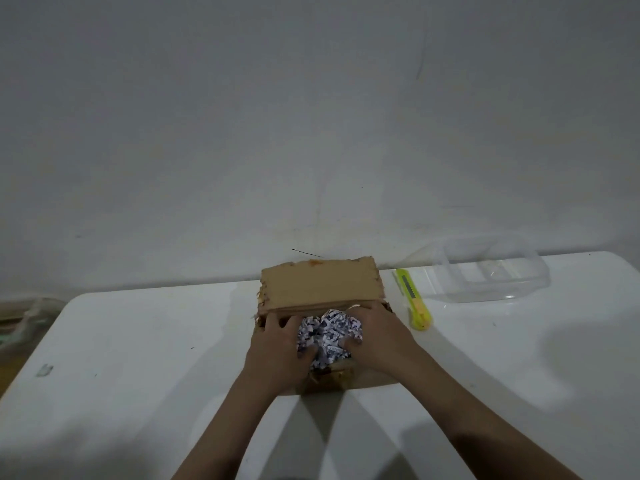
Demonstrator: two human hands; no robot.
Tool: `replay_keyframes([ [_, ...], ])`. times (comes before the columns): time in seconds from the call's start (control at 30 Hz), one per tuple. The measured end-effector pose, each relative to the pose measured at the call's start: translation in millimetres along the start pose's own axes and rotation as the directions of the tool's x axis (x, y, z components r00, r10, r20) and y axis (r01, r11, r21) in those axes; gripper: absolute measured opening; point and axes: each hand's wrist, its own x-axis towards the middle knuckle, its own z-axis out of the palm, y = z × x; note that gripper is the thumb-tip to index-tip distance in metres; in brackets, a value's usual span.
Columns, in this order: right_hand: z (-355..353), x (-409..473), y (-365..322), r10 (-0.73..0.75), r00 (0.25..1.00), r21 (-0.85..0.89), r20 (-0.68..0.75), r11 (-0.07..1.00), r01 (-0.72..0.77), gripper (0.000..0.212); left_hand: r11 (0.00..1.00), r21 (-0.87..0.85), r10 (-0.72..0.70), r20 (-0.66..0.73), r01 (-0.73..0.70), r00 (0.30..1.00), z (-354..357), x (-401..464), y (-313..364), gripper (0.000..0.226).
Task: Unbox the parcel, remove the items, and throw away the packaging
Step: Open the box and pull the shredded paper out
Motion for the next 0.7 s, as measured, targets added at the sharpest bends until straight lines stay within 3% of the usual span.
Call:
replay_keyframes([
  [0.3, 7.7, 14.9, 1.3, 0.061, 0.967, -0.013, 0.249, 0.998, -0.060, 0.056, 0.997, 0.054, -0.077, 0.406, 0.060, 0.910, -13.5, 17.9, 9.6, 0.063],
  [0.7, 3.0, 18.1, 2.0, 0.035, 0.887, 0.152, 0.460, 0.981, -0.118, 0.060, 0.993, -0.072, -0.038, 0.561, 0.095, 0.827, -19.7, 22.1, 3.2, 0.072],
])
